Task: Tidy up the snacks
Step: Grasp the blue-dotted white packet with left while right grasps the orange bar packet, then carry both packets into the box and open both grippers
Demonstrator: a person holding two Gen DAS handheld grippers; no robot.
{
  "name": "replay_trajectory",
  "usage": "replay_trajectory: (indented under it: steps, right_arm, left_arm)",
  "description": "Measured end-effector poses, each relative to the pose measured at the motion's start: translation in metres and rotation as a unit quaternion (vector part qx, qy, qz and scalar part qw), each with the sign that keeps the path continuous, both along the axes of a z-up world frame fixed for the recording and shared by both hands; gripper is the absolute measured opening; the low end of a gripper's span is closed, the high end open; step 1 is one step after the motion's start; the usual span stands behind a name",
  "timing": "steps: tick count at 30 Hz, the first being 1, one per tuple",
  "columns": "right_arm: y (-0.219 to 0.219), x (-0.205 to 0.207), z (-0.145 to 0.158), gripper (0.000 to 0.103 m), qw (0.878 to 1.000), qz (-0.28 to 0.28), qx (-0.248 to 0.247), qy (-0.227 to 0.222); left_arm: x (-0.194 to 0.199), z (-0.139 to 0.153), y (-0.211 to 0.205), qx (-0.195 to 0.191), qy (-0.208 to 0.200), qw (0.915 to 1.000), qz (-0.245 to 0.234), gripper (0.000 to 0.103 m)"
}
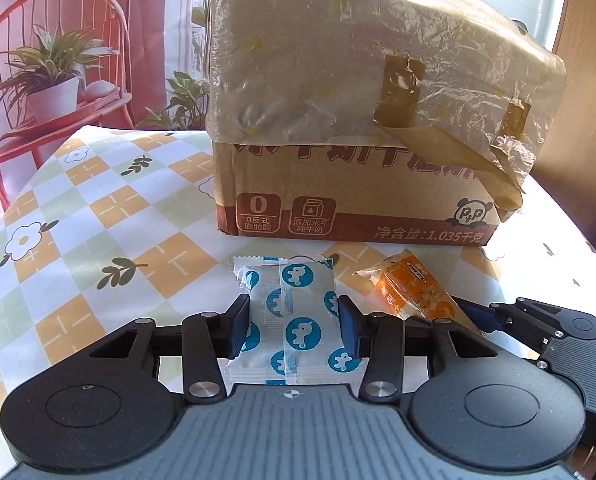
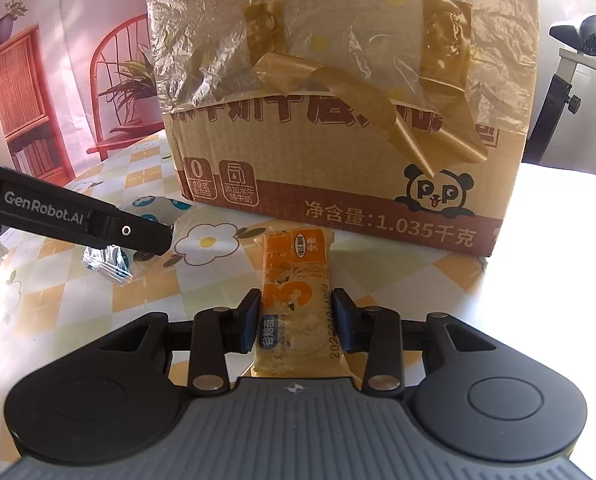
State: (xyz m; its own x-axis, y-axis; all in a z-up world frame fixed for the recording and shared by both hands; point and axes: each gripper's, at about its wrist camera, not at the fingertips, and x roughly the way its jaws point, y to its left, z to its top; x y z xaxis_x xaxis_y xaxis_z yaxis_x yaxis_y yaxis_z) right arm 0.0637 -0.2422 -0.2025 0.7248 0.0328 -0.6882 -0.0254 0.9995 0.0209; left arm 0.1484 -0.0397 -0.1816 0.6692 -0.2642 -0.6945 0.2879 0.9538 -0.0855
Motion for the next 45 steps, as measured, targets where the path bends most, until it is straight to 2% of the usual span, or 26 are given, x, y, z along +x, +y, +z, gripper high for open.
replay_trajectory:
  steps: [7,12,16,19,24,28,32,34,37,41,43,45]
  right_arm:
    - [0.001,0.0,0.0,0.039,1.0,0.015,0.006,0.003]
    - [0.003,-0.006,0.011,0.038,0.999,0.034,0.022,-0.004]
    - [0.013,-0.015,0.037,0.038,0.996,0.074,0.008,-0.049]
    - [0.017,-0.022,0.064,0.038,0.991,0.089,0.006,-0.101]
    - [0.016,-0.021,0.108,0.038,0.981,0.088,0.016,-0.171]
    - [0.012,-0.008,0.139,0.038,0.976,0.078,0.021,-0.202]
    - [-0.002,0.03,0.171,0.038,0.978,0.035,0.019,-0.203]
    - [-0.014,0.053,0.187,0.038,0.98,0.014,0.015,-0.199]
    - [-0.026,0.085,0.198,0.038,0.982,-0.011,-0.019,-0.187]
    - [-0.047,0.132,0.191,0.038,0.99,-0.051,-0.029,-0.127]
    - [-0.054,0.144,0.184,0.038,0.992,-0.061,-0.026,-0.107]
    - [-0.06,0.153,0.173,0.038,0.994,-0.069,-0.024,-0.085]
  left_arm:
    - [-0.02,0.009,0.012,0.002,-0.01,0.9997,0.023,0.048]
    - [-0.022,0.025,0.024,-0.013,-0.034,0.9985,0.042,0.048]
    - [-0.018,0.049,0.033,-0.03,-0.064,0.9957,0.06,0.048]
    - [-0.015,0.07,0.037,-0.041,-0.092,0.9926,0.067,0.048]
    - [-0.011,0.109,0.034,-0.056,-0.146,0.9854,0.067,0.048]
    - [0.004,0.139,0.025,-0.066,-0.176,0.9808,0.051,0.048]
    - [0.034,0.168,0.007,-0.079,-0.196,0.977,0.028,0.048]
    - [0.055,0.18,-0.008,-0.072,-0.204,0.9763,0.014,0.048]
    - [0.092,0.189,-0.038,-0.046,-0.206,0.9773,-0.015,0.048]
    - [0.134,0.182,-0.064,-0.035,-0.177,0.9832,-0.028,0.048]
    - [0.151,0.171,-0.073,-0.03,-0.166,0.9849,-0.04,0.048]
    - [0.162,0.159,-0.078,-0.01,-0.153,0.9873,-0.04,0.048]
